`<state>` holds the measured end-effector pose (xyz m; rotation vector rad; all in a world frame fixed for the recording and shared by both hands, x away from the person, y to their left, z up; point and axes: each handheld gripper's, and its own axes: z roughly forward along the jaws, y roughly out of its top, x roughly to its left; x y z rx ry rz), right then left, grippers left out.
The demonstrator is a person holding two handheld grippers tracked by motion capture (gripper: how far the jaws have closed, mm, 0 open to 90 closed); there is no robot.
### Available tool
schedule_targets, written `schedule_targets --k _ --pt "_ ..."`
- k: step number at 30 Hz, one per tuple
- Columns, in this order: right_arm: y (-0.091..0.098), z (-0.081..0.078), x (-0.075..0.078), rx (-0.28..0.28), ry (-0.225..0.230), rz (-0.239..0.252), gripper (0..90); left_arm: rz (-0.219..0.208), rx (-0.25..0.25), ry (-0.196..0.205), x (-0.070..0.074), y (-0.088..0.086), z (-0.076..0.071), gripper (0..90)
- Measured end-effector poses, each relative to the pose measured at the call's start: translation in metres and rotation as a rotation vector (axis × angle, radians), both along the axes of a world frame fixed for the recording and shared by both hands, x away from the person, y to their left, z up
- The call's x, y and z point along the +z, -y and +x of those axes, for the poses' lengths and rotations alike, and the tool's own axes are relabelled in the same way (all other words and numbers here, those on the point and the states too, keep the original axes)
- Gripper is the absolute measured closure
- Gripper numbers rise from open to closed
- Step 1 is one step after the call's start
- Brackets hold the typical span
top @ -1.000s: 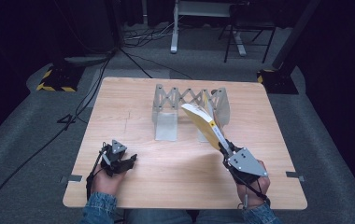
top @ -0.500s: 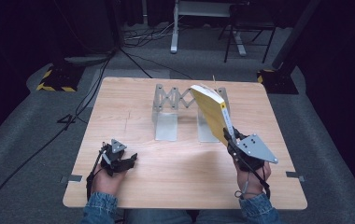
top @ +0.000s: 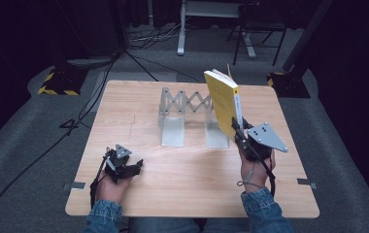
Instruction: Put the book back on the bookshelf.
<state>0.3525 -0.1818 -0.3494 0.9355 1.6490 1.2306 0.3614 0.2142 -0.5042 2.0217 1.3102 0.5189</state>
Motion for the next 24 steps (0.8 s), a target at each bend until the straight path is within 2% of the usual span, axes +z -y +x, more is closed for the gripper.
schedule_targets --k 8,15,24 --pt "-0.007 0.023 -0.003 -0.021 -0.007 0.025 76.9 0.000 0.000 0.000 0.000 0.000 0.000 33.0" --pt "-0.008 0.045 -0.012 -0.043 -0.024 0.061 76.8 -0.002 0.001 0.001 0.000 0.000 0.000 33.0" --pt "-0.014 0.059 -0.023 -0.053 -0.021 0.076 76.8 -0.001 0.001 0.002 0.000 0.000 0.000 33.0"
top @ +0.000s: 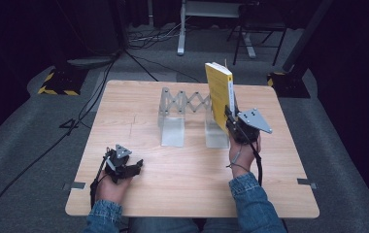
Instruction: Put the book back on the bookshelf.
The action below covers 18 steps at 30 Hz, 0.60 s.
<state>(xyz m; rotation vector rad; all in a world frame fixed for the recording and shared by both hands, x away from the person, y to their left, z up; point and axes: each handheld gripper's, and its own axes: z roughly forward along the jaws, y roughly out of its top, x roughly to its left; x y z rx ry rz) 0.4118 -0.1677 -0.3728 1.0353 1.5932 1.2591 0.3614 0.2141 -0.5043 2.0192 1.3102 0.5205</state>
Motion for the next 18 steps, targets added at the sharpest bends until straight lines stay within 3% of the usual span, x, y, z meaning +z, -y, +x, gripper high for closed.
schedule_targets --k 10,18 --pt "-0.004 0.008 -0.009 -0.009 -0.013 0.015 76.7 0.000 -0.001 0.000 0.000 0.000 0.000 32.8" --pt "-0.006 0.008 -0.025 0.022 -0.001 0.029 76.4 0.001 -0.001 0.000 0.000 0.000 0.000 32.8"
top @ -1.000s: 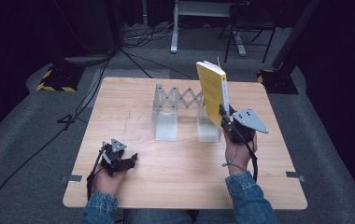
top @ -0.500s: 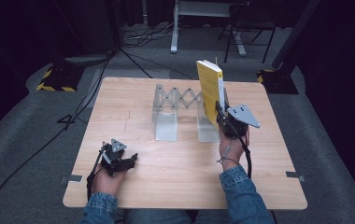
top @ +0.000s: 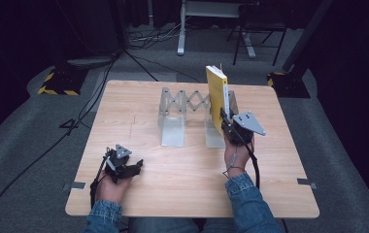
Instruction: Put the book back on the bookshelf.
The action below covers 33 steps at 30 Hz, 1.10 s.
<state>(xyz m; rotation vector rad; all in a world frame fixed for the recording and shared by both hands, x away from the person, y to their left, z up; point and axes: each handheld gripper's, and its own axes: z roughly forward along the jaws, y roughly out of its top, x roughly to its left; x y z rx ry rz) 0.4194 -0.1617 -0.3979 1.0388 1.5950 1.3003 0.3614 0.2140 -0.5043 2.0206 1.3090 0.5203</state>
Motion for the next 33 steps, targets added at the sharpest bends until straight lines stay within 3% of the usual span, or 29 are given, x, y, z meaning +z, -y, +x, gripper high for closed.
schedule_targets --k 10,16,28,31,33 --pt "-0.003 0.001 -0.021 0.020 -0.056 -0.017 75.9 -0.002 -0.001 0.001 0.000 0.000 0.000 32.8" --pt "0.000 0.004 -0.033 0.027 -0.133 -0.009 74.9 0.000 0.000 0.001 0.000 0.000 0.000 32.7" --pt "-0.004 0.000 -0.042 0.038 -0.151 -0.046 73.9 -0.002 0.004 0.000 0.000 0.001 0.001 32.6" --pt "-0.008 0.002 -0.049 0.041 -0.181 -0.066 73.5 -0.002 0.003 0.001 0.000 0.001 0.001 32.6" --pt "-0.008 0.002 -0.050 0.047 -0.179 -0.050 73.4 -0.002 0.003 0.000 0.000 0.001 0.001 32.5"
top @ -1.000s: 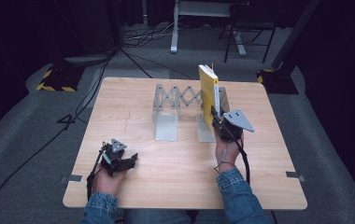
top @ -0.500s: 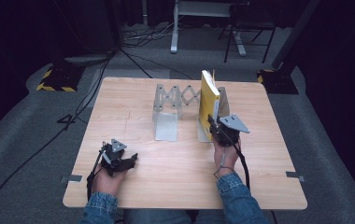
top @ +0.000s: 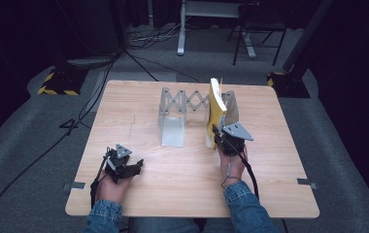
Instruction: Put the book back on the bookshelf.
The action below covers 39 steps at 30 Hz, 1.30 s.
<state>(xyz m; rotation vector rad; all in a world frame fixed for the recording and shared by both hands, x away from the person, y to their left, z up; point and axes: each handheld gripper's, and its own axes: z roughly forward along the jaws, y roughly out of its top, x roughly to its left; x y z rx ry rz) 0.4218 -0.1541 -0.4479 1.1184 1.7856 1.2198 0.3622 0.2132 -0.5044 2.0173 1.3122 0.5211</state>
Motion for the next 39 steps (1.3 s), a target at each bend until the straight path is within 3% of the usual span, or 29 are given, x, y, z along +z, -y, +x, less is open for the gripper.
schedule_targets --k 11,17,26,34,39 --pt "-0.005 0.002 0.001 0.016 -0.020 -0.002 69.8 0.001 0.000 0.000 0.000 0.000 0.000 32.4" --pt "0.000 -0.002 0.003 0.047 -0.044 0.017 61.2 0.001 0.000 0.000 0.000 0.000 0.000 32.4" --pt "0.004 -0.011 0.015 0.077 -0.026 0.024 55.1 0.001 -0.001 0.000 0.000 0.000 0.000 32.4" --pt "0.016 -0.023 0.030 0.102 -0.035 0.025 51.3 0.002 -0.002 0.000 0.000 0.000 0.000 32.2" --pt "0.032 -0.030 0.038 0.111 -0.046 0.054 49.8 0.004 -0.010 0.000 0.000 -0.002 -0.001 32.1"
